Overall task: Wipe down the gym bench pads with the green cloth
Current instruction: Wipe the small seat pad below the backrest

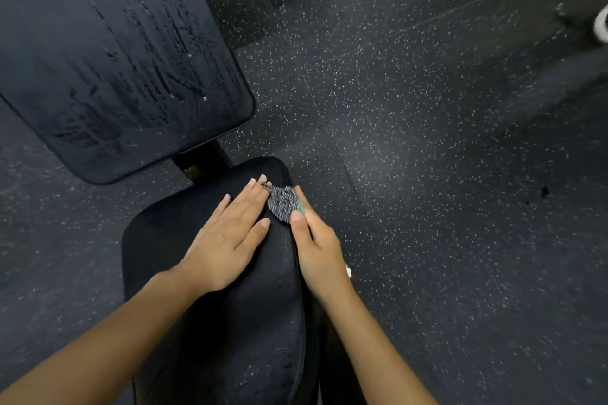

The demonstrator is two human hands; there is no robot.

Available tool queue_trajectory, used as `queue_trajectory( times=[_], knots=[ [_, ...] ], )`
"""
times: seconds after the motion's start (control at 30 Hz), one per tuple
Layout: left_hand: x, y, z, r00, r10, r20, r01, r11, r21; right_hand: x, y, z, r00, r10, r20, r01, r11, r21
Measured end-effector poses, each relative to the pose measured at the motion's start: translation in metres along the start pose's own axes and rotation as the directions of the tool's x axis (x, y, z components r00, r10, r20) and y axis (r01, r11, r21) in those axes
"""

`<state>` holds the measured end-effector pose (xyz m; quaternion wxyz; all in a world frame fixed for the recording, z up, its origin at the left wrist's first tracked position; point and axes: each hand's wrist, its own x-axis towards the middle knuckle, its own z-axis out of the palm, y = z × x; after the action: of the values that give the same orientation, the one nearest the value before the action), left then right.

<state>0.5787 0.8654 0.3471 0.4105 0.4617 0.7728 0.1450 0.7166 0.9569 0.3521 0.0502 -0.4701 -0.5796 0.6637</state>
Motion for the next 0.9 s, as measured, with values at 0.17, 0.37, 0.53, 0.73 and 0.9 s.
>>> queue_trajectory(
  times=[0.17,0.37,0.53,0.73,0.9],
  knots=[
    [0.001,-0.002,-0.001,1.000,0.020,-0.002,-0.020,1.000,0.015,-0.048,-0.001,-0.009,0.998,-0.023,0.052,0.020,0.998,0.054],
    [0.003,-0.004,0.001,1.000,0.020,0.009,-0.021,0.999,0.035,-0.113,0.001,-0.019,0.994,-0.048,0.096,0.039,0.995,0.096],
    [0.003,-0.003,0.001,1.000,0.005,0.005,-0.006,0.999,0.054,-0.119,0.003,-0.018,0.992,-0.076,0.104,0.068,0.995,0.079],
    [0.002,-0.002,0.001,1.000,-0.001,-0.001,0.001,0.998,0.056,-0.078,0.002,-0.017,0.991,-0.066,0.119,0.056,0.995,0.086],
    [-0.002,0.002,0.001,1.000,-0.010,-0.020,0.011,1.000,0.026,-0.022,0.004,-0.008,0.998,-0.008,0.059,0.009,1.000,-0.007]
  ],
)
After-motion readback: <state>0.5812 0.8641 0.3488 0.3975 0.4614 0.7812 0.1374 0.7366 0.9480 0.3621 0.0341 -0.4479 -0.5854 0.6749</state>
